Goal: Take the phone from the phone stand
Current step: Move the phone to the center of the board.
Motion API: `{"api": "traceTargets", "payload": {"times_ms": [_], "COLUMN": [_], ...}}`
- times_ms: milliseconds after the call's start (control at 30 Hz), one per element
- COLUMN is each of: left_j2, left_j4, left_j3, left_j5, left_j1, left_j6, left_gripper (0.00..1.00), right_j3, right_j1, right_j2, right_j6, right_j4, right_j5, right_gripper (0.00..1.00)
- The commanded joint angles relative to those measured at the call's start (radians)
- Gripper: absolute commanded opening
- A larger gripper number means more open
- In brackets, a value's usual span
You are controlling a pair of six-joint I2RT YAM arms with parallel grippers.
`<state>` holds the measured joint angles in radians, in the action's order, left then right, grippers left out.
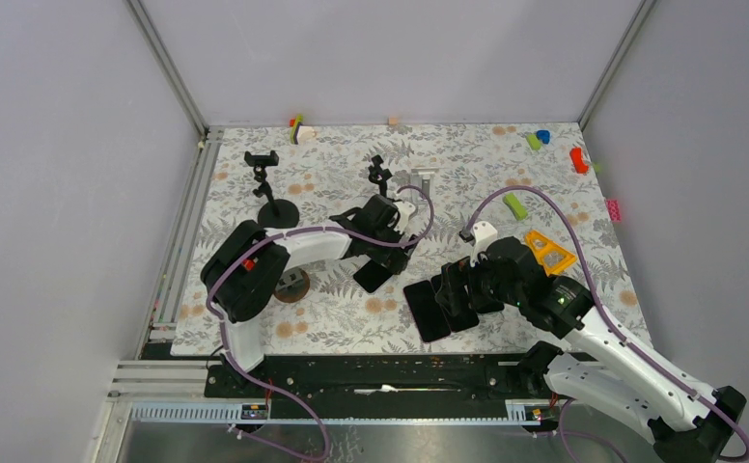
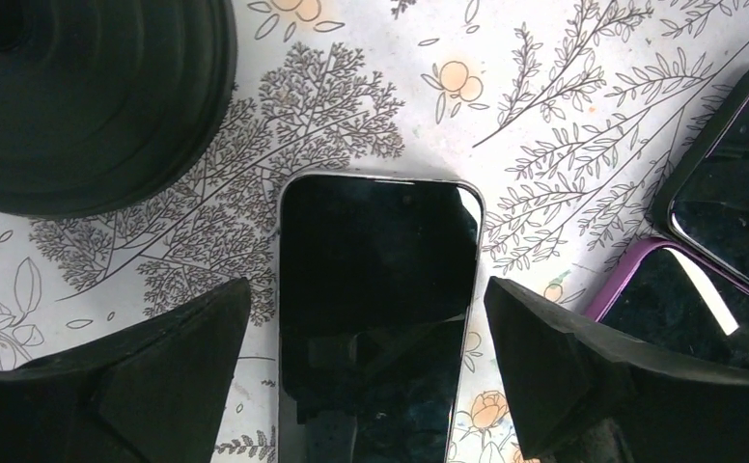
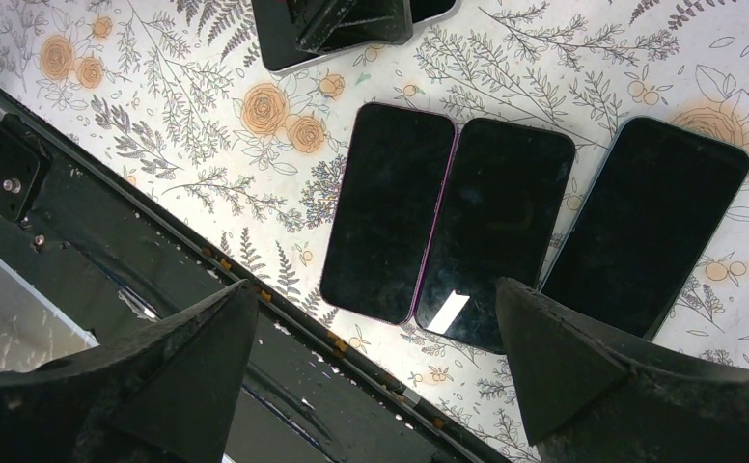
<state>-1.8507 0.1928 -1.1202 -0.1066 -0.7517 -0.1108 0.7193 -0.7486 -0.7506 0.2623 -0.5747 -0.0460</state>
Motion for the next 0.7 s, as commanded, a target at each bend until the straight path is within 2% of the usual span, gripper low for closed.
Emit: {"api": "traceTargets", "payload": {"times_ms": [0,100,267,633,667], "left_j2": [-0.039,-0.048,-0.058,-0.059,-0.053], "left_j4": [0.074,0.090,0.089,0.112,0.112], "left_j3": [-0.037,-0.034,-0.007,0.030,0.043], "left_j5": [0.069,0.132,0.142,0.111,0.087], "left_j1": [-0.046,-0.071,-0.072,-0.072,-0.071], "left_j6": [0.022,0.020,-0.010,-0.096,-0.103], "left_gripper": [0.97,0.97,0.91,0.47,0.46], "right_j3": [-0.006,-0.006,-0.007,-0.018,-0.022], "right_j1": [0.007,0.007,0.006,0.007,0.007], "right_j2": [0.008,0.009,0.008,0.020,0.022], "right_j6": [-0.007,-0.008,-0.010,-0.014,-0.014], "right_j4": [0.009,0.009,0.009,0.009,0.010], "right_j5": [-0.002,0.001,0.000,0.001,0.004], "right_gripper": [0.98,0.98,0.98,0.98,0.98]}}
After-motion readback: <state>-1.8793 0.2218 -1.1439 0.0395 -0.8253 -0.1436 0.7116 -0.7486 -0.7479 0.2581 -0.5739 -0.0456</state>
